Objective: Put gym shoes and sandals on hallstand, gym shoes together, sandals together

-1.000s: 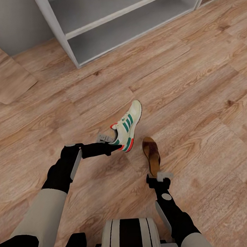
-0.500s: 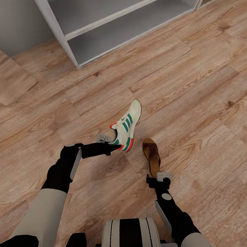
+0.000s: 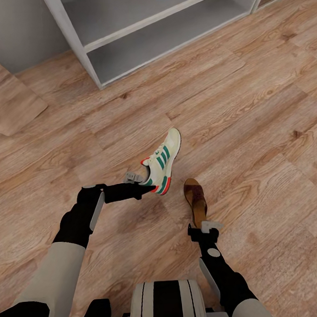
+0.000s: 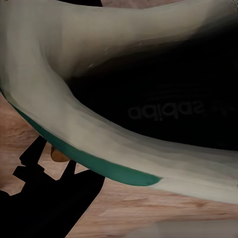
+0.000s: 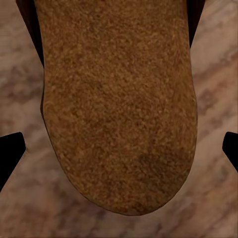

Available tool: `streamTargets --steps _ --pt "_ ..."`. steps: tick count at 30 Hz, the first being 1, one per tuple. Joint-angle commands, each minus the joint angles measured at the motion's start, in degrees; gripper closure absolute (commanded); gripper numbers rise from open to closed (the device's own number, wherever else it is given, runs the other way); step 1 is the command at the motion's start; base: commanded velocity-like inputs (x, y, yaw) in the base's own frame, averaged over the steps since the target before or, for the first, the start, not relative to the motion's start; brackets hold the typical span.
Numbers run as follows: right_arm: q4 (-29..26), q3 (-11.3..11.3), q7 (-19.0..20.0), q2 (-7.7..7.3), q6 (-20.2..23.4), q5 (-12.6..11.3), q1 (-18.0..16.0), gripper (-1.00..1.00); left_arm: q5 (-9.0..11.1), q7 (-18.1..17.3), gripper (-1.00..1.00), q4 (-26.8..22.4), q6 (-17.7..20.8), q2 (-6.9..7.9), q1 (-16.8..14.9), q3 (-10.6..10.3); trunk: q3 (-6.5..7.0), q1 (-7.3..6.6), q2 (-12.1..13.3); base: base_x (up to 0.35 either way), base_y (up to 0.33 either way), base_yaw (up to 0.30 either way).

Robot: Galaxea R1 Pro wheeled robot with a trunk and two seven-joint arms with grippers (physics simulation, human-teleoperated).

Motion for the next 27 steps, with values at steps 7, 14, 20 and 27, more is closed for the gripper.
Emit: streamTargets --steps 7,14,20,27 --pt "-0.09 0.17 -0.39 -0.09 0.11 0.04 -0.01 -1.00 0.13 -0.21 1.00 -0.01 0.48 -0.01 -0.02 0.07 -0.03 0.00 -0.01 0.008 0.006 0.000" --pt "-0.11 0.17 -0.38 -0.11 0.11 0.05 -0.01 1.00 0.11 -0.21 1.00 -0.04 0.48 -0.01 -0.02 0.08 -0.03 0.00 -0.01 0.001 0.001 0.000" --pt "-0.04 0.17 -0.38 -0.11 0.11 0.12 -0.01 1.00 0.10 -0.21 1.00 -0.03 0.48 -0.01 -0.02 0.08 -0.03 0.00 -0.01 0.000 0.000 0.000" --pt "-0.02 0.17 -0.39 -0.11 0.11 0.14 -0.01 1.00 0.13 -0.27 1.00 -0.16 0.48 -0.01 -0.02 0.05 -0.03 0.00 -0.01 0.000 0.000 0.000"
